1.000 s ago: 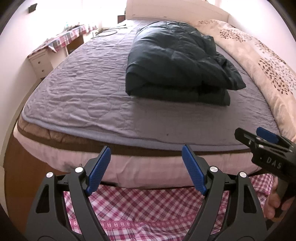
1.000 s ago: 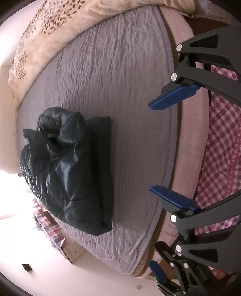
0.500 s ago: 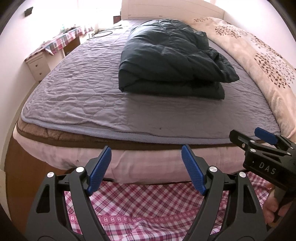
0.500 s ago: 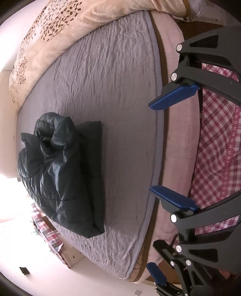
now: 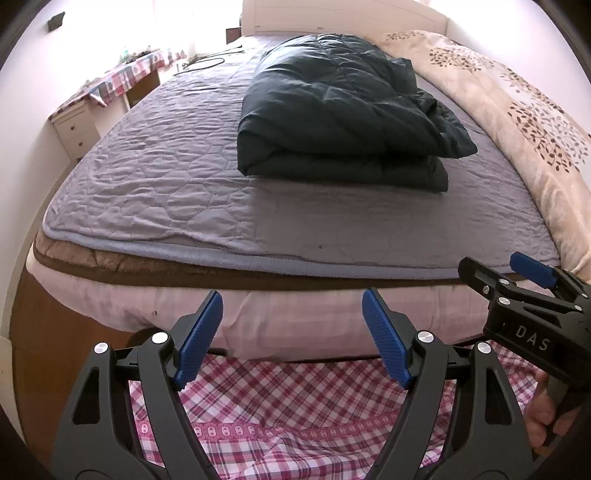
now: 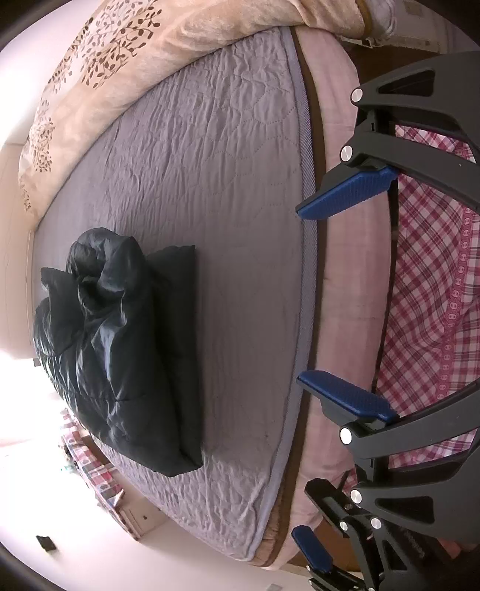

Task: Fold large clothes

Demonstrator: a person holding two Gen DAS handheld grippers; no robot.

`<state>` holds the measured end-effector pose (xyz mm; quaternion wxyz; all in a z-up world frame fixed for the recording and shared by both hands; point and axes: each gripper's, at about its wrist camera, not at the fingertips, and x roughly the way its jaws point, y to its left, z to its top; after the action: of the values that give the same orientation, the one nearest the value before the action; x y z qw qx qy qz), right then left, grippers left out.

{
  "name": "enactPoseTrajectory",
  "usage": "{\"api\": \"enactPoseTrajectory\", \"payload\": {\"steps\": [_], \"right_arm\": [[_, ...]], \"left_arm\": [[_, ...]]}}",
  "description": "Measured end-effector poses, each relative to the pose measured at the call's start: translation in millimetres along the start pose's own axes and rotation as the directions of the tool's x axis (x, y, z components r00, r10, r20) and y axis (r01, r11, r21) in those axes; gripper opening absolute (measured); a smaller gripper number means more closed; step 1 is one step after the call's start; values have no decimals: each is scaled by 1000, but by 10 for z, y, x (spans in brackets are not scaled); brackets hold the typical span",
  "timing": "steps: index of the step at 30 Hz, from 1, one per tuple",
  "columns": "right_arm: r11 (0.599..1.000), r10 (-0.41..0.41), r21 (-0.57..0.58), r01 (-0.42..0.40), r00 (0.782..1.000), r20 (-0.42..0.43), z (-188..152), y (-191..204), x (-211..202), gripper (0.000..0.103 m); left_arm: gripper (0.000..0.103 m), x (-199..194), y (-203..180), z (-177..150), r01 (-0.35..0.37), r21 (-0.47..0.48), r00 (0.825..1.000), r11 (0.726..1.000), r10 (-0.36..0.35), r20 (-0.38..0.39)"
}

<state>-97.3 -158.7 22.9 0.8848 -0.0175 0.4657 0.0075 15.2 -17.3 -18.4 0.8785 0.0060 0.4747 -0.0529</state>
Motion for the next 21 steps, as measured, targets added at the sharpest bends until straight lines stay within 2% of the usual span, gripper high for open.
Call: {"api": "enactPoseTrajectory", "payload": {"steps": [21], "right_arm": [[1000, 0, -3, 0, 1000, 3, -26, 34, -9, 82]], "left_arm": [[77, -32, -9, -17, -12, 3, 1000, 1000, 12, 2]]}}
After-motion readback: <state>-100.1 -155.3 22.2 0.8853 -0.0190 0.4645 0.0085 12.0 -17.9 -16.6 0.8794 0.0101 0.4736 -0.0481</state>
